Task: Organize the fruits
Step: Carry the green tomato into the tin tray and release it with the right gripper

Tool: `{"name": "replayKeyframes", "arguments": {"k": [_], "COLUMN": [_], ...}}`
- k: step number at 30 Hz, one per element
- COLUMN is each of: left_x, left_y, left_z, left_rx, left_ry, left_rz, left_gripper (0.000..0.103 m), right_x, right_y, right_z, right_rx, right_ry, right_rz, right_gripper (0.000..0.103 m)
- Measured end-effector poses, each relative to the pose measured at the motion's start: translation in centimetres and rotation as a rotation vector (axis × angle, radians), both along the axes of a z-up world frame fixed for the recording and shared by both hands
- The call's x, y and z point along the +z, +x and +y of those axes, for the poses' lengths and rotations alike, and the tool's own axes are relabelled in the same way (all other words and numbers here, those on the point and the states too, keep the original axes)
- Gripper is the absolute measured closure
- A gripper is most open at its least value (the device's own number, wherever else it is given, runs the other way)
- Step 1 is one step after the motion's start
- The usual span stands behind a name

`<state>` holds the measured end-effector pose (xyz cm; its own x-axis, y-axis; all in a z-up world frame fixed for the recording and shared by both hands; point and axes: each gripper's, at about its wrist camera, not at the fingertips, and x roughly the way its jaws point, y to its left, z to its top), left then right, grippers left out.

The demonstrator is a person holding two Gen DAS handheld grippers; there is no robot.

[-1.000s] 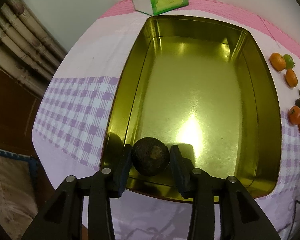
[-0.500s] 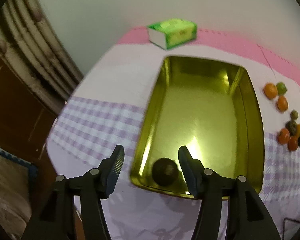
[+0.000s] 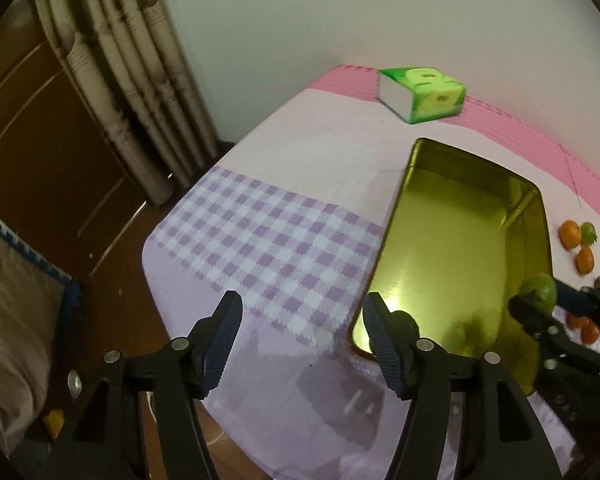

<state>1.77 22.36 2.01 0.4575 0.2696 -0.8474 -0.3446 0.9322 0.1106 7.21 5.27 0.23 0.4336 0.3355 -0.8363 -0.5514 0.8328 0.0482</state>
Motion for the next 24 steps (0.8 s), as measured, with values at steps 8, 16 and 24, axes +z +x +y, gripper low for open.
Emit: {"name": "replayKeyframes", "arguments": {"k": [8,16,24], "left_x": [-0.4,-0.7,-0.8], "left_y": [0.1,0.2,0.1], "left_z": [0.6,1.0,1.0], "left_rx": [0.034,0.049,0.049], "left_ry": [-0.022,-0.041,-0.039], "left_rz": [0.018,0.031,0.032], "left_gripper": [0.032,0.032,0.032], "right_x": [-2.5,-3.5,-3.9], "right_y": [0.7,0.7,0.8], "right_z": [1.3,1.6,1.7], "right_rx": [0.014,0.029,0.03], "right_ry": [-0.064,-0.096,-0.102], "right_rz": [0.029,0.039,0.043], "right_gripper": [0.069,0.069,0.068]}}
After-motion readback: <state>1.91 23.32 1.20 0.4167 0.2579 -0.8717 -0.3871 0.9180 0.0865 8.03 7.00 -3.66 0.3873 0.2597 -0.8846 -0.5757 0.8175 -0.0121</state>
